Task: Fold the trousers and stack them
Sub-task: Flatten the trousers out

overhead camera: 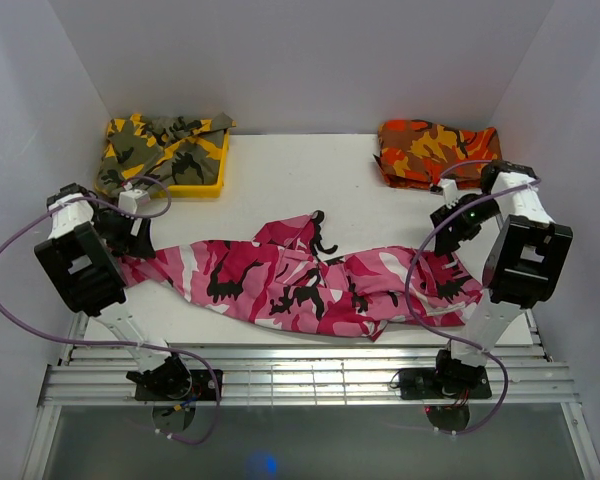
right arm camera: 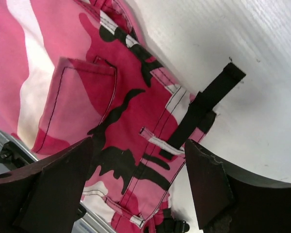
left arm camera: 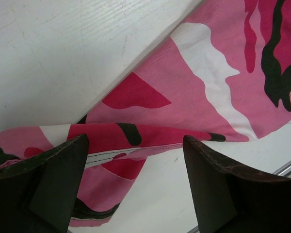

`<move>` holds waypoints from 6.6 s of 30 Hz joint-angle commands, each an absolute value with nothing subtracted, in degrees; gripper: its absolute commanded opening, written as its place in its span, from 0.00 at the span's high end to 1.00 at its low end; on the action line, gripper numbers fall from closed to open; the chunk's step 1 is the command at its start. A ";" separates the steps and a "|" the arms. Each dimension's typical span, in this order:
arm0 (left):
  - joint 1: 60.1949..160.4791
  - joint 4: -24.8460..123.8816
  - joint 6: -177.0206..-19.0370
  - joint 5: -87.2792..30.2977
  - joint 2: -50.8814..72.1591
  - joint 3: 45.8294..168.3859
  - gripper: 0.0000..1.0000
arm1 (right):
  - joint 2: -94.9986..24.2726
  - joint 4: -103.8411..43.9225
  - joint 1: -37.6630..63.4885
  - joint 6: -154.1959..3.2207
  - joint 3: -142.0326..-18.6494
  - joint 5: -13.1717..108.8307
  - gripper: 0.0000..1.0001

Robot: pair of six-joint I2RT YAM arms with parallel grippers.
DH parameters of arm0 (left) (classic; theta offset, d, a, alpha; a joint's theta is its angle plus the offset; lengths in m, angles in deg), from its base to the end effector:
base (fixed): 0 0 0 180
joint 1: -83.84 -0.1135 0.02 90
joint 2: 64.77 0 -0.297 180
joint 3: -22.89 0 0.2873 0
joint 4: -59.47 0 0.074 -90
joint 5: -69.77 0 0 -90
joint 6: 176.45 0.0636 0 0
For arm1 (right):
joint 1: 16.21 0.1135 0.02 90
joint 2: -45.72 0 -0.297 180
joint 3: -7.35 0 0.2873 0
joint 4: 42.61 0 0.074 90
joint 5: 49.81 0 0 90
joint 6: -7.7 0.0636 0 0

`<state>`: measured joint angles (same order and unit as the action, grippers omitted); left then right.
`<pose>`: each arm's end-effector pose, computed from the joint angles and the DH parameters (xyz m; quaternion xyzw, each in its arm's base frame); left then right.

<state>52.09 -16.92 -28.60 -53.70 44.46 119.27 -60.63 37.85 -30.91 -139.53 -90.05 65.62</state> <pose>0.3583 0.1805 0.2030 0.2181 0.9325 -0.1998 0.2074 0.3830 -0.0722 0.2224 -0.3548 0.9086 0.1752 0.1333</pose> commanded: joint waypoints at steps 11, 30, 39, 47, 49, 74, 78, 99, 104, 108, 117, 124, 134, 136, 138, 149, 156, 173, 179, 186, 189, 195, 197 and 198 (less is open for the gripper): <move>56.67 -11.12 -16.23 -55.47 41.85 111.59 0.14 | -64.32 24.99 -29.05 -139.34 -82.75 56.79 0.19; 56.68 -9.28 -11.13 -57.67 40.79 110.96 0.13 | -77.94 43.45 -28.78 -150.77 -100.08 58.56 0.30; 56.42 -8.75 -12.18 -61.28 39.81 117.89 0.11 | -75.65 38.71 -28.78 -149.90 -94.60 59.52 0.87; 54.32 -5.08 -19.11 -53.89 46.85 121.94 0.14 | -81.37 37.04 -31.15 -140.23 -112.19 56.81 0.92; 52.03 -2.52 -26.89 -53.11 48.34 125.36 0.14 | -81.20 34.77 -31.86 -139.44 -113.16 55.40 0.92; 50.09 -11.01 -20.01 -57.83 55.91 125.91 0.31 | -76.89 34.84 -32.56 -135.74 -107.28 57.24 0.92; 50.00 -12.96 -18.51 -61.44 53.98 123.62 0.75 | -76.36 34.84 -32.65 -135.30 -107.36 57.50 0.92; 43.94 -11.82 13.01 -67.97 20.54 105.21 1.00 | -73.55 35.54 -33.09 -135.65 -107.54 56.36 0.92; 43.06 -1.83 11.06 -58.57 18.02 86.46 0.99 | -73.20 35.28 -33.26 -136.53 -105.70 55.57 0.92; 40.34 2.94 0.51 -58.80 25.66 91.52 0.72 | -72.85 34.75 -33.61 -137.23 -104.82 53.82 0.92; 36.82 0.57 -16.84 -66.71 37.36 118.50 0.34 | -73.20 34.13 -33.79 -137.59 -105.69 53.20 0.92; 39.89 -7.07 -16.31 -70.15 42.89 129.41 0.32 | -73.73 33.87 -33.79 -138.02 -106.57 52.93 0.92; 50.60 -2.24 -24.58 -64.36 43.25 121.29 0.37 | -73.81 33.17 -33.79 -138.90 -105.96 52.05 0.92; 52.10 -2.24 -22.56 -61.20 42.03 116.79 0.43 | -73.90 33.17 -33.88 -138.82 -106.04 52.23 0.92; 52.99 -2.94 -21.68 -57.08 41.76 111.61 0.55 | -73.73 33.17 -33.88 -138.90 -106.04 51.97 0.92; 48.24 -12.78 -16.56 -58.62 37.80 109.88 0.58 | -74.43 33.78 -34.06 -140.49 -108.06 51.43 0.92; 51.75 -14.47 -15.96 -60.23 43.86 125.81 0.41 | -74.34 35.10 -33.97 -141.54 -109.82 55.12 0.92; 56.06 -11.39 -7.53 -51.78 56.08 122.40 0.41 | -74.43 37.03 -33.27 -142.33 -113.42 56.27 0.92; 55.80 -12.87 -9.89 -55.81 56.43 126.14 0.56 | -75.39 37.64 -32.56 -140.93 -117.20 57.15 0.92; 56.68 -22.45 -8.85 -61.80 54.59 133.99 0.37 | -75.13 37.65 -32.47 -140.93 -117.47 56.97 0.92; 57.38 -22.55 -8.23 -61.45 53.54 131.89 0.37 | -75.04 37.47 -32.47 -140.66 -117.38 57.33 0.92; 57.82 -20.89 -6.73 -59.52 53.62 127.50 0.37 | -74.78 37.30 -32.56 -140.57 -117.29 57.68 0.92; 58.00 -18.25 -7.87 -57.86 53.62 124.68 0.37 | -74.52 37.12 -32.56 -140.75 -117.21 57.59 0.92; 58.00 -16.07 -7.87 -57.24 53.71 123.80 0.38 | -74.43 36.86 -32.56 -140.84 -117.21 57.50 0.92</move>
